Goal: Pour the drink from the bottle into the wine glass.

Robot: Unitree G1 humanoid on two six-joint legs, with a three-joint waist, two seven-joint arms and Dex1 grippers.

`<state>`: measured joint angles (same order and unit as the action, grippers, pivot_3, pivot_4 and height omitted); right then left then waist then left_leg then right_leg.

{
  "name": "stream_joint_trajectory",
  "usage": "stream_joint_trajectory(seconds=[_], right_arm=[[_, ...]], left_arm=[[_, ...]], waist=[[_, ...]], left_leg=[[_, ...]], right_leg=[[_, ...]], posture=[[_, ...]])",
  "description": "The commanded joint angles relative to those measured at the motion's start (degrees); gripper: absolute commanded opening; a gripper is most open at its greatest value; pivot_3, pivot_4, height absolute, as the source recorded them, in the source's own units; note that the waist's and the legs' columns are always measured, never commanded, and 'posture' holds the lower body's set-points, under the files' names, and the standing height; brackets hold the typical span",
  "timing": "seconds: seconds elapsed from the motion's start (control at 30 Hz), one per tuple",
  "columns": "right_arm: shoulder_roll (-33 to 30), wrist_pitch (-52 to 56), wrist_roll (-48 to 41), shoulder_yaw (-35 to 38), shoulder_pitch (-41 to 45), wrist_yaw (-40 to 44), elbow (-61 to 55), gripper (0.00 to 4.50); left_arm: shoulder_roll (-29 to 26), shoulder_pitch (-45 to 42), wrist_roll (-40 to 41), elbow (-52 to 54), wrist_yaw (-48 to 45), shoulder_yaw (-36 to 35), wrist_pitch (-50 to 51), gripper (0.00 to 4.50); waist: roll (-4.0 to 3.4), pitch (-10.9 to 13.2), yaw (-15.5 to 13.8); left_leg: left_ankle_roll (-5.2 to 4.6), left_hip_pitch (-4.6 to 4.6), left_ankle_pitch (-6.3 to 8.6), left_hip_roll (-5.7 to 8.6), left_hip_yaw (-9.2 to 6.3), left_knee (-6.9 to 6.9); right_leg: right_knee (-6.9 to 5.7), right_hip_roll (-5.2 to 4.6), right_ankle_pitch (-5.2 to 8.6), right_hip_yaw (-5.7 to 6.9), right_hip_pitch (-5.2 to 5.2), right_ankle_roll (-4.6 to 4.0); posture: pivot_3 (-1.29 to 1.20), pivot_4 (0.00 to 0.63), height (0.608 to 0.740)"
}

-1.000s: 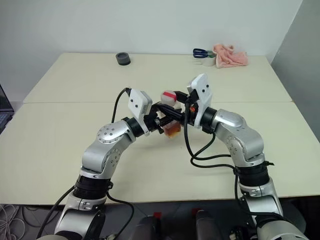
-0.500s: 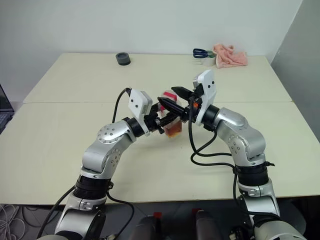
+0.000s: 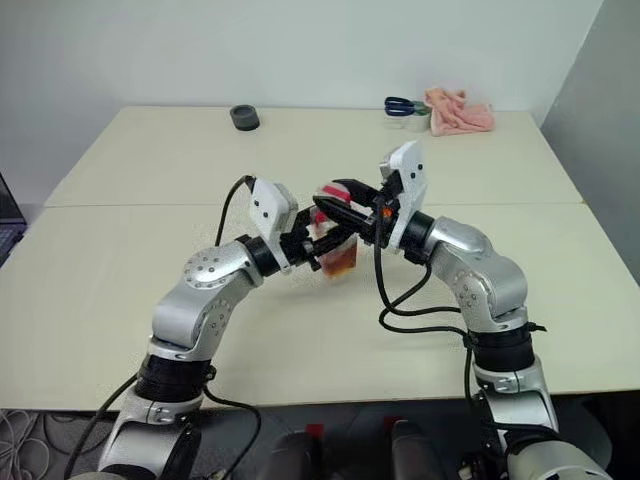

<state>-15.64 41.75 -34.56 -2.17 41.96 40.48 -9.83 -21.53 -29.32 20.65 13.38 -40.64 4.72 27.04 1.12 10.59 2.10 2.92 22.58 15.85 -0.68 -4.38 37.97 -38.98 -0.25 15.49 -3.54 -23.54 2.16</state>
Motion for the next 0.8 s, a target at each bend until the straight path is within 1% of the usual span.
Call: stream_joint_trajectory(seconds=[0.03, 0.07, 0.13, 0.2, 0.27, 0.3, 0.37, 0.4, 0.47, 0.53, 0.57, 0.67, 0.73, 0.8], right_arm=[[-2.19, 2.45, -8.85, 0.08, 7.74, 13.33, -0.38, 1.96], [-2.94, 3.18, -10.04, -1.06, 9.15, 17.66, 0.31, 1.96], [-3.47, 4.81, -11.77, -2.46, 10.94, 22.53, 1.18, 1.96], [-3.28, 5.21, -12.18, -3.93, 12.0, 25.72, 0.9, 1.96], [-3.33, 5.14, -11.85, -4.23, 12.28, 26.88, 0.79, 1.96], [-3.7, 4.93, -11.39, -3.98, 12.17, 26.93, 1.0, 1.96], [-5.93, 5.78, -11.38, -1.55, 11.11, 25.97, 1.53, 2.66], [-7.05, 6.15, -11.46, -0.63, 10.5, 25.61, 1.45, 2.89], [-9.48, 6.27, -11.11, 0.92, 8.7, 24.61, 0.46, 3.55], [-13.61, 6.75, -10.57, 3.77, 4.48, 21.67, -2.8, 4.26], [-15.07, 6.81, -10.54, 4.65, 2.82, 20.44, -4.33, 4.48], [-16.72, 6.53, -9.24, 7.22, -3.65, 12.24, -11.37, 4.48], [-16.14, 6.27, -8.45, 7.56, -5.99, 7.43, -14.77, 4.48], [-13.88, 7.11, -8.6, 7.31, -7.0, 1.37, -18.53, 4.48]], left_arm=[[-4.25, 2.26, 12.6, 13.66, -10.73, 1.86, 6.16, 1.92], [-6.05, 2.72, 17.31, 16.71, -12.37, 0.68, 8.98, 1.92], [-8.62, 2.74, 23.98, 20.01, -13.56, -1.26, 13.25, 1.92], [-11.34, 2.21, 28.86, 22.13, -14.44, -2.97, 16.42, 1.92], [-12.92, 1.33, 31.93, 22.66, -13.92, -4.43, 18.51, 1.92], [-13.39, 1.06, 31.95, 22.16, -13.49, -5.03, 18.55, 1.92], [-13.43, 1.18, 30.26, 20.05, -11.46, -6.13, 17.62, 1.92], [-13.41, 1.47, 29.44, 19.41, -10.83, -6.38, 17.08, 1.92], [-13.52, 2.56, 27.03, 18.85, -10.03, -6.32, 15.44, 1.92], [-13.43, 4.59, 23.44, 18.08, -8.01, -6.23, 13.21, 1.92], [-13.32, 5.38, 22.29, 18.05, -7.22, -6.16, 12.46, 1.92], [-10.82, 7.67, 19.01, 17.61, -2.25, -6.34, 10.19, 1.92], [-9.77, 8.39, 16.86, 17.55, -0.41, -5.73, 9.07, 1.92], [-8.56, 8.48, 14.28, 16.99, 1.56, -4.78, 7.93, 1.92]], waist=[[-0.04, 0.04, 0.0], [-0.07, 0.06, 0.04], [-0.07, 0.07, 0.1], [-0.07, 0.07, 0.09], [-0.07, 0.07, 0.06], [-0.08, 0.07, 0.02], [-0.08, 0.07, -0.04], [-0.08, 0.07, -0.07], [-0.08, 0.08, -0.15], [-0.08, 0.07, -0.32], [-0.08, 0.07, -0.46], [-0.08, 0.08, -0.44], [-0.08, 0.08, -0.15], [-0.08, 0.08, 0.05]], left_leg=[[0.0, 0.01, 0.0, 0.0, -0.02, 0.0], [-0.01, 0.0, 0.0, 0.0, -0.02, -0.01], [-0.02, 0.0, 0.01, -0.02, -0.05, -0.03], [-0.02, 0.0, 0.01, -0.02, -0.08, -0.01], [-0.02, 0.0, 0.01, -0.02, -0.14, 0.03], [-0.02, -0.02, 0.01, -0.01, -0.14, 0.03], [-0.02, -0.04, 0.01, 0.0, -0.14, 0.06], [-0.02, -0.05, 0.01, 0.0, -0.14, 0.06], [-0.02, -0.06, 0.01, 0.0, -0.14, 0.07], [-0.01, -0.05, 0.01, 0.0, -0.14, 0.06], [-0.01, -0.04, 0.01, 0.0, -0.15, 0.03], [-0.01, 0.05, 0.01, 0.02, -0.1, 0.0], [-0.01, 0.1, 0.01, 0.01, -0.09, 0.01], [-0.01, 0.07, 0.01, -0.02, -0.01, 0.01]], right_leg=[[0.01, -0.01, 0.0, 0.02, 0.0, 0.0], [0.03, 0.0, 0.0, 0.03, 0.0, 0.0], [0.05, 0.0, 0.01, 0.07, 0.02, -0.01], [0.04, 0.0, 0.03, 0.12, 0.04, -0.03], [0.03, 0.0, 0.03, 0.18, 0.09, -0.02], [0.03, 0.0, 0.03, 0.19, 0.11, -0.02], [0.01, 0.0, 0.03, 0.2, 0.12, -0.02], [0.01, 0.0, 0.03, 0.19, 0.13, -0.02], [0.01, 0.01, 0.03, 0.19, 0.15, -0.02], [0.02, 0.0, 0.03, 0.19, 0.14, -0.02], [0.06, 0.0, 0.03, 0.19, 0.14, -0.03], [0.1, -0.05, 0.04, 0.11, 0.07, -0.04], [0.09, -0.04, 0.04, 0.09, 0.0, -0.04], [0.01, 0.0, 0.04, -0.01, -0.05, -0.04]], posture=[[0.0, 0.15, 0.74], [0.0, 0.15, 0.74], [0.0, 0.15, 0.74], [0.0, 0.15, 0.74], [0.0, 0.15, 0.74], [0.0, 0.15, 0.74], [0.0, 0.15, 0.74], [0.0, 0.15, 0.74], [0.0, 0.15, 0.74], [0.0, 0.15, 0.74], [0.0, 0.15, 0.74], [0.0, 0.15, 0.74], [0.0, 0.15, 0.74], [0.0, 0.15, 0.74]])
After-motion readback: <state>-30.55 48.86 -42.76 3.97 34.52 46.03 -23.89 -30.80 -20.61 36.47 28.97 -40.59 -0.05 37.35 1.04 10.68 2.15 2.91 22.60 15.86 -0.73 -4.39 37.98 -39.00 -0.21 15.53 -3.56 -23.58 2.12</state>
